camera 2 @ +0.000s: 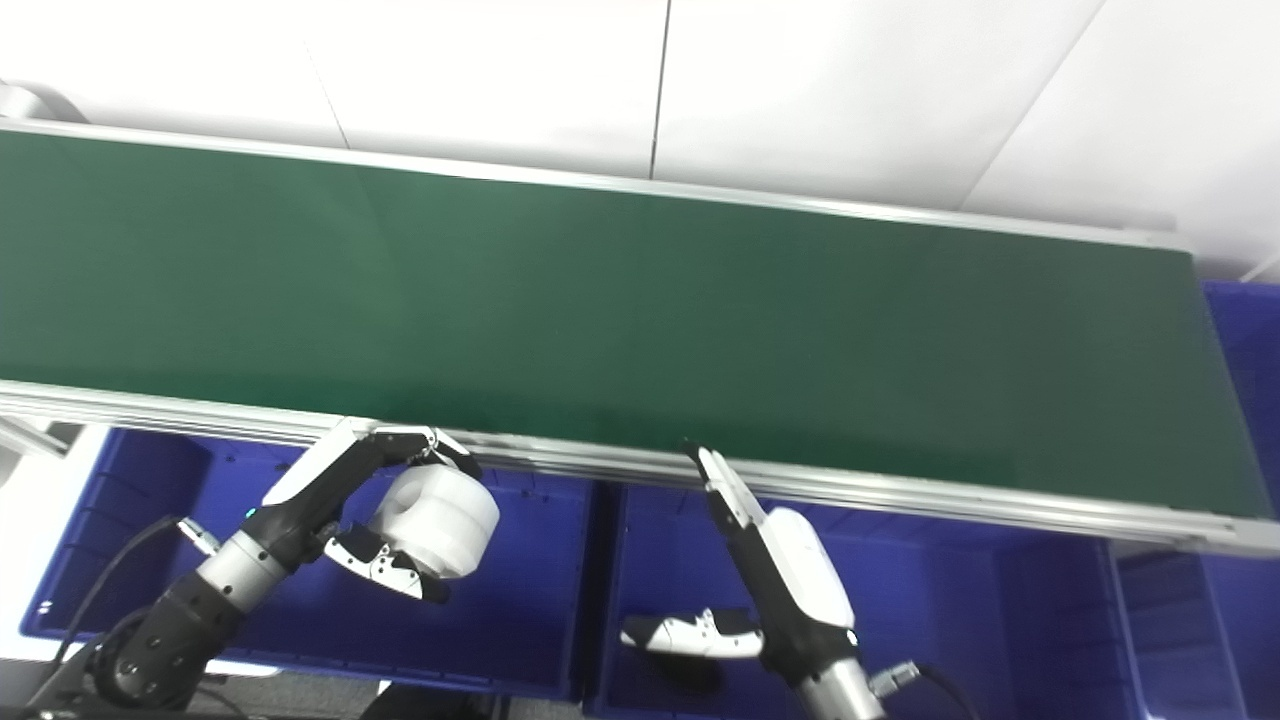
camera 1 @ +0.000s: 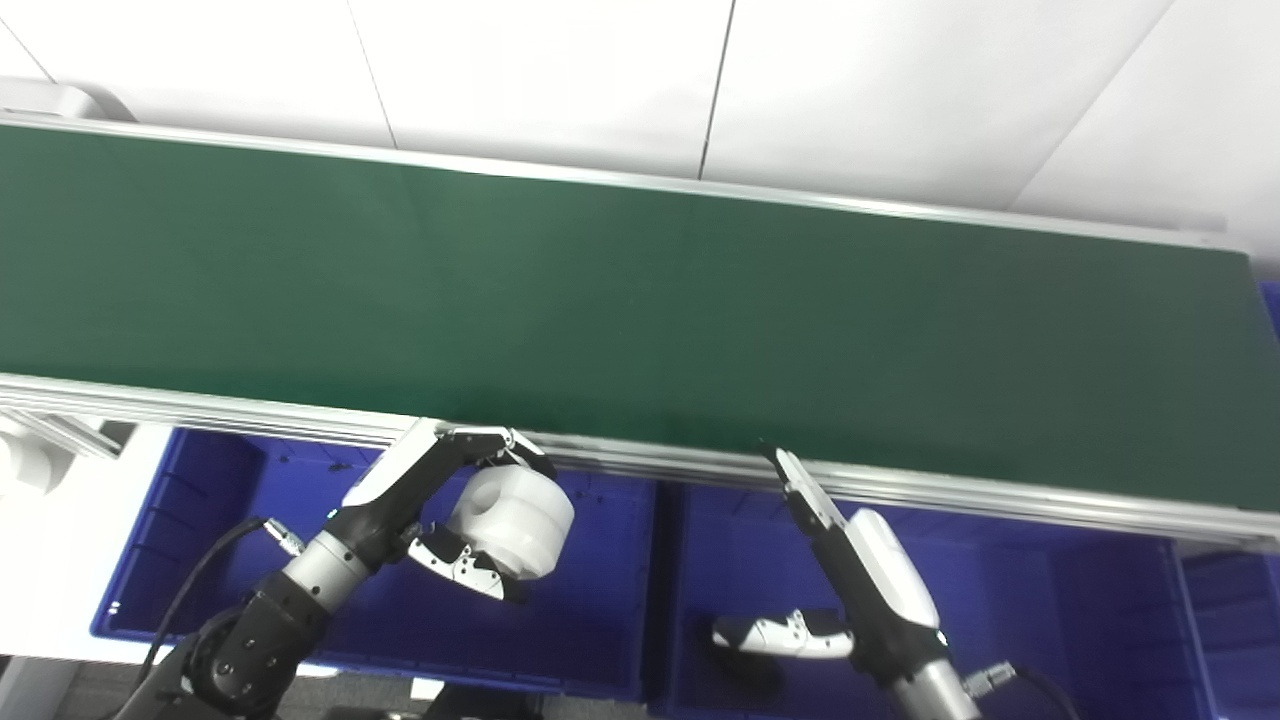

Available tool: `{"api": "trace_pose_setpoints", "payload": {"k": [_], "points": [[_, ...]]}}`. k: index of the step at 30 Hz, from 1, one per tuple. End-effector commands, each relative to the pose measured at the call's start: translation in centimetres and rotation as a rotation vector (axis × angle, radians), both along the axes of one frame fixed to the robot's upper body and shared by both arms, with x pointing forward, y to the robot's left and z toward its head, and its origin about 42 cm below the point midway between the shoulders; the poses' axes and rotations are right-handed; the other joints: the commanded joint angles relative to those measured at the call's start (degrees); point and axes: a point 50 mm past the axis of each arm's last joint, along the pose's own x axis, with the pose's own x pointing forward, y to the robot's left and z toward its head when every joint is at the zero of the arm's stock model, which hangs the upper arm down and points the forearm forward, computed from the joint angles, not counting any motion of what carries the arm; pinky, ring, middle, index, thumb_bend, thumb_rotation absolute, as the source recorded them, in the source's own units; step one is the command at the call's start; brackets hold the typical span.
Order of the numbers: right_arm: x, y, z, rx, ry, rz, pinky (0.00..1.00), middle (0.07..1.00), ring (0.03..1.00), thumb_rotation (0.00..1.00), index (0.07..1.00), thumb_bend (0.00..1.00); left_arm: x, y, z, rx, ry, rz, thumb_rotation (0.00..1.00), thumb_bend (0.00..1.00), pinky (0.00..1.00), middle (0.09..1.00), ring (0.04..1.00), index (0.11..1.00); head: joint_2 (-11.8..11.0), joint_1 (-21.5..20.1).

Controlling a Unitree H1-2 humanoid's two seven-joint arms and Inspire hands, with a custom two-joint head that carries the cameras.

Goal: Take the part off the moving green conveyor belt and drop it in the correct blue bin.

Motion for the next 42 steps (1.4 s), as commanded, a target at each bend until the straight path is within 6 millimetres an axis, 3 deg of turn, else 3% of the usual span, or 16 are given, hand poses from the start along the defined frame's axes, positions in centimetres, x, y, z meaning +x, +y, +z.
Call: {"api": "trace_pose_setpoints", "payload": {"k": [1,11,14,15,17,19,22,23,25,28,37,42], "points": [[0.3,0.1,1.4,0.019,-0.052,-0.022,0.9,1.0,0.983,0.74,1.0,0.97,0.5,-0.5,0.6,-0.01,-0.046,-0.035,0.0,0.5,0.47,0.511,0.464,0.479,0.5,0.29],[0.1,0.0,1.8,0.035,-0.104,-0.048,0.87,1.0,0.96,0.75,1.0,0.94,0.9,-2.1,-0.5,0.114,-0.023,-0.107,0.0,0.5,0.49,0.513,0.453,0.49,1.42,1.41],[0.1,0.0,1.9,0.052,-0.108,-0.053,0.87,1.0,0.958,0.74,1.0,0.94,1.0,-2.4,-0.6,0.209,-0.004,-0.116,0.0,0.5,0.54,0.515,0.466,0.485,1.44,1.44],[0.0,0.0,1.9,0.062,-0.106,-0.056,0.87,1.0,0.958,0.74,1.0,0.94,1.1,-2.5,-0.5,0.265,0.0,-0.116,0.0,0.5,0.59,0.519,0.577,0.481,1.44,1.44],[0.0,0.0,1.9,0.067,-0.107,-0.06,0.87,1.0,0.959,0.74,1.0,0.94,1.2,-2.8,-0.4,0.351,-0.009,-0.123,0.06,0.5,0.7,0.689,0.721,0.496,1.53,1.73],[0.0,0.0,1.9,0.062,-0.11,-0.061,0.87,1.0,0.957,0.76,1.0,0.95,1.3,-2.9,-0.4,0.405,-0.004,-0.137,0.34,0.55,0.8,0.779,0.802,0.729,1.41,1.96],[0.0,-0.1,1.9,0.062,-0.113,-0.058,0.87,1.0,0.955,0.75,1.0,0.94,1.3,-3.3,-0.1,0.523,0.036,-0.149,0.67,0.66,0.93,0.896,0.913,0.865,1.52,1.98],[0.0,0.0,1.9,0.063,-0.113,-0.058,0.87,1.0,0.956,0.75,1.0,0.94,1.3,-3.4,0.0,0.544,0.042,-0.151,0.73,0.7,0.95,0.924,0.937,0.882,1.52,1.98],[-0.1,0.0,2.0,0.07,-0.112,-0.06,0.87,1.0,0.957,0.75,1.0,0.94,1.2,-3.5,0.3,0.552,0.039,-0.147,0.76,0.73,0.96,0.954,0.959,0.896,1.47,1.98],[-0.3,0.0,2.1,0.074,-0.116,-0.061,0.88,1.0,0.96,0.74,1.0,0.94,1.0,-3.4,0.7,0.512,0.02,-0.131,0.76,0.75,0.96,0.975,0.969,0.904,1.58,1.59],[-0.6,-0.4,2.2,0.046,-0.089,-0.04,0.86,1.0,0.96,0.72,1.0,0.96,-0.6,-3.8,1.3,-0.036,0.027,-0.082,0.58,0.74,0.82,0.936,0.906,0.91,0.92,1.34],[-0.8,-0.6,2.2,0.035,-0.078,-0.042,0.86,1.0,0.957,0.71,1.0,0.97,-0.7,-4.3,1.1,-0.191,0.016,-0.096,0.52,0.74,0.83,0.937,0.898,0.929,0.54,1.18]]}}
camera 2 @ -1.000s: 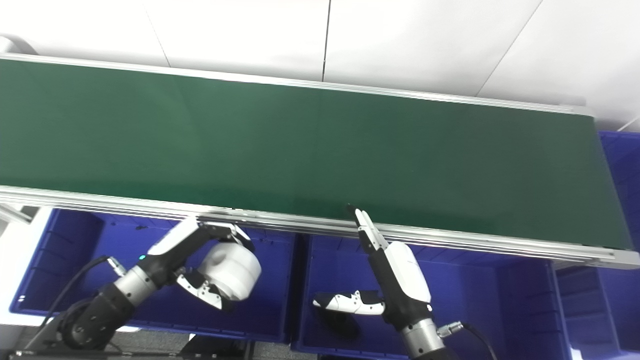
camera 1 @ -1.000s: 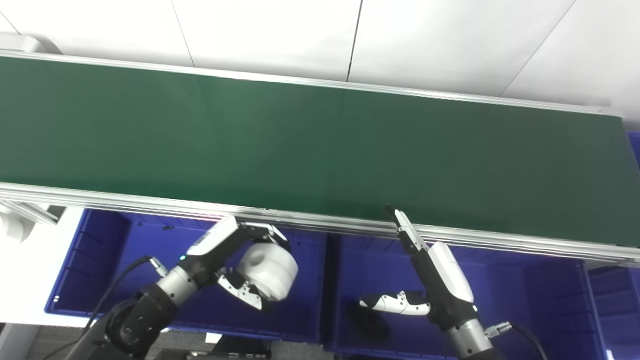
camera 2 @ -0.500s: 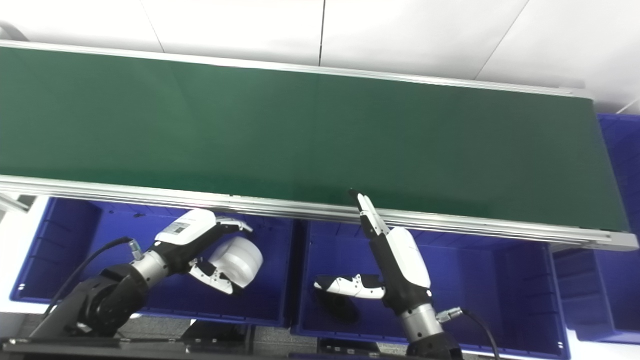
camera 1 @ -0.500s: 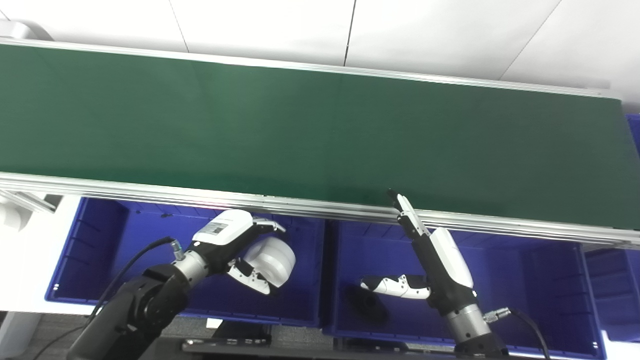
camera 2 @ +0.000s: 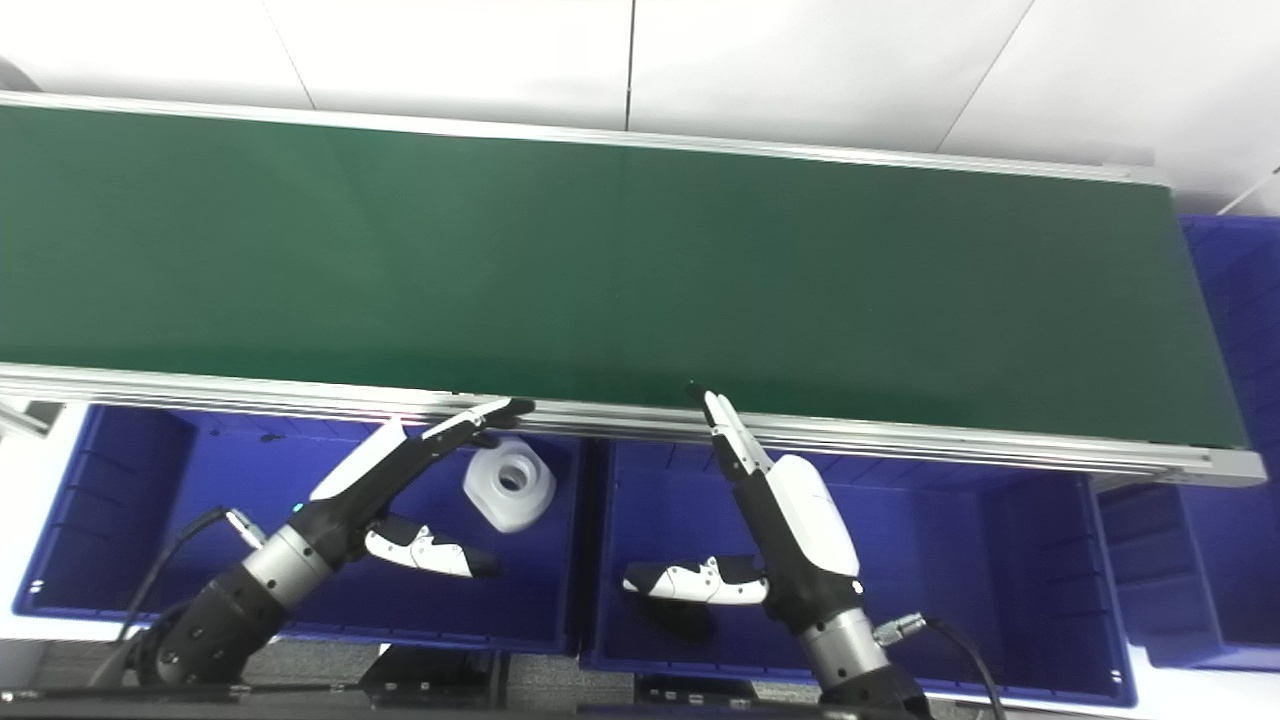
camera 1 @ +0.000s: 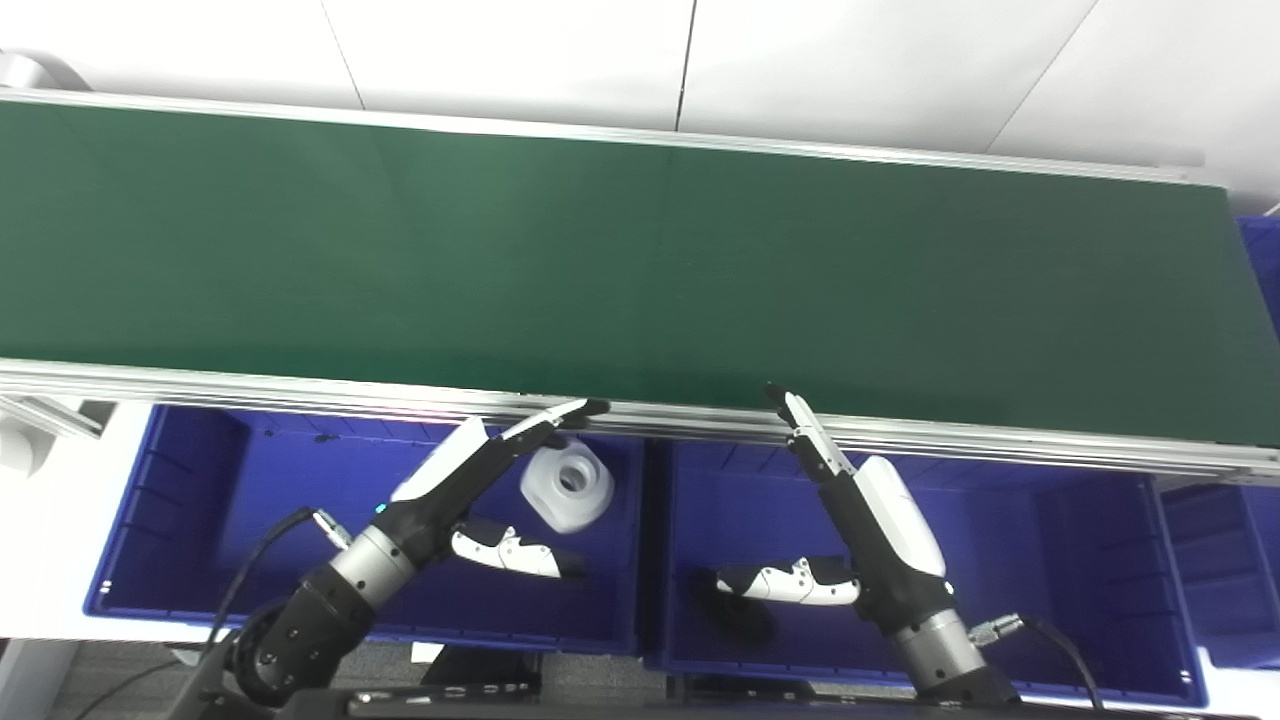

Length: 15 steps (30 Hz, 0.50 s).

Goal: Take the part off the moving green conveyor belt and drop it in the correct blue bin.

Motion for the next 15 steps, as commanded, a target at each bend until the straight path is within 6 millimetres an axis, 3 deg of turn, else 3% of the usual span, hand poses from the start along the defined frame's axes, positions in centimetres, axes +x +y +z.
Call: {"api": "trace_pose_setpoints", "payload": {"k": [1,15], "points": [[-0.2,0.0,0.9,0.014,-0.034,0.008,0.86,1.0,0.959,0.71,1.0,0.97,0.4,0.2,0.7,-0.055,-0.05,-0.009,0.53,0.76,0.85,0.947,0.913,0.941,0.01,0.03],[-0.2,0.7,0.7,-0.004,0.061,0.0,0.84,1.0,0.966,0.74,1.0,0.99,0.5,1.2,-0.4,-0.042,0.004,-0.008,0.53,0.85,0.92,0.998,0.98,0.996,-0.93,-0.62]]}}
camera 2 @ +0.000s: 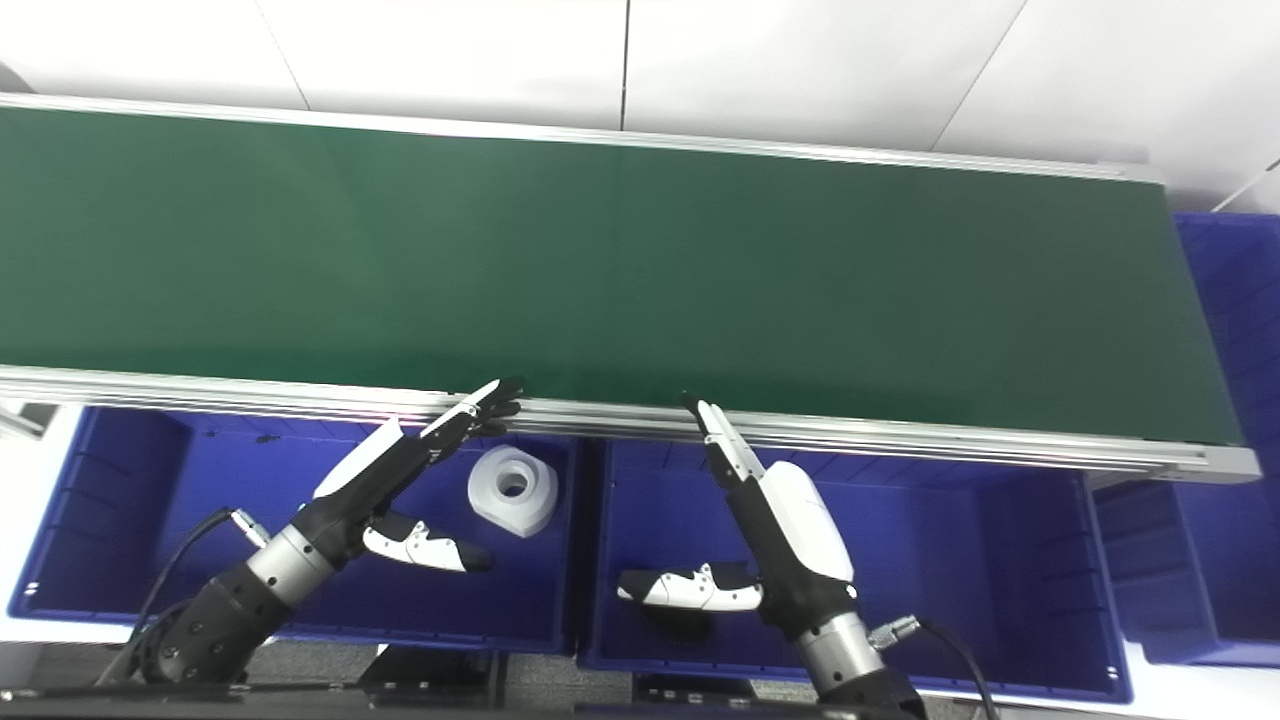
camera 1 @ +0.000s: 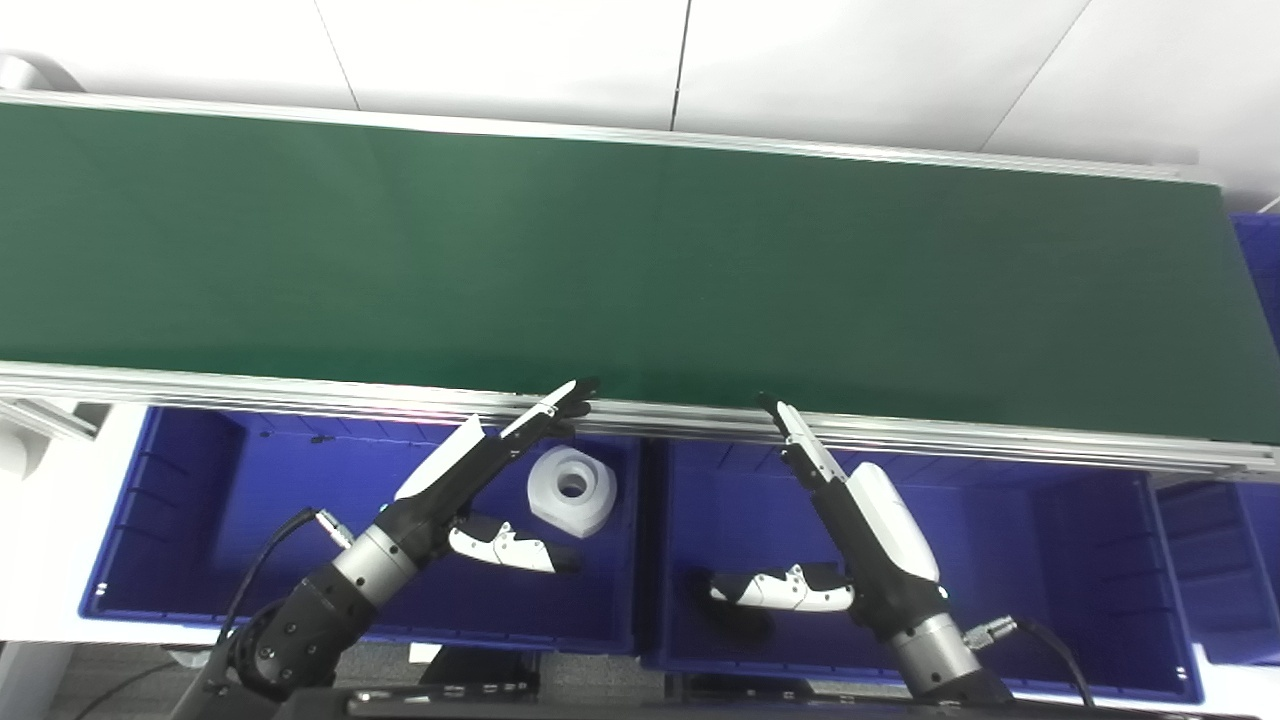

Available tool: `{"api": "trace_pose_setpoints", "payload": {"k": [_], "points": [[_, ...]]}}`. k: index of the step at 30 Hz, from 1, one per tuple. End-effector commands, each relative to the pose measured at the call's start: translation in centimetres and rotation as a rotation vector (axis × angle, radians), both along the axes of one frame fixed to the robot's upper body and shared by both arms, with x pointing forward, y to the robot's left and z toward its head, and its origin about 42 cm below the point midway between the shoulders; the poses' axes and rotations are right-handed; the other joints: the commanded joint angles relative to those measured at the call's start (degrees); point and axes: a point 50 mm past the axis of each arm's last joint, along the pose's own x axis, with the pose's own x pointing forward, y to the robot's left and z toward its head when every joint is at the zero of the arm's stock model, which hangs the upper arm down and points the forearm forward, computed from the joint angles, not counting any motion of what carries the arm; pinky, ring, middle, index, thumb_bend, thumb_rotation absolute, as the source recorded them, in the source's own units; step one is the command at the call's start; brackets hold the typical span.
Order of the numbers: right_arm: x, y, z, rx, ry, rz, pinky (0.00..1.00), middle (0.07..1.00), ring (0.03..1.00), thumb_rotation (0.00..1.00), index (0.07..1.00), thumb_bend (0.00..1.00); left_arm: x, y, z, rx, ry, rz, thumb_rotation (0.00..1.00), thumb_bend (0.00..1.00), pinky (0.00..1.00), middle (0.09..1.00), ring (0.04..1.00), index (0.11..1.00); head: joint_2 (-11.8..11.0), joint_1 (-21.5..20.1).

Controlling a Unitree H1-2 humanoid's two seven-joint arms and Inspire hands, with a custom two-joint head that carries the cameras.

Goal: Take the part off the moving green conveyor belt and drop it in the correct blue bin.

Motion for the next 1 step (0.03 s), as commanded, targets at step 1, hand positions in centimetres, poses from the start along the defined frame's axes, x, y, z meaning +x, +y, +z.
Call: {"api": "trace_pose_setpoints", "payload": {"k": [1], "points": [[0.12,0.37,1.06,0.01,-0.019,-0.005,0.84,1.0,0.965,0.74,1.0,1.0,0.35,0.62,0.55,-0.022,-0.031,-0.01,0.53,0.85,0.93,1.0,0.991,0.999,-0.01,-0.04]]}}
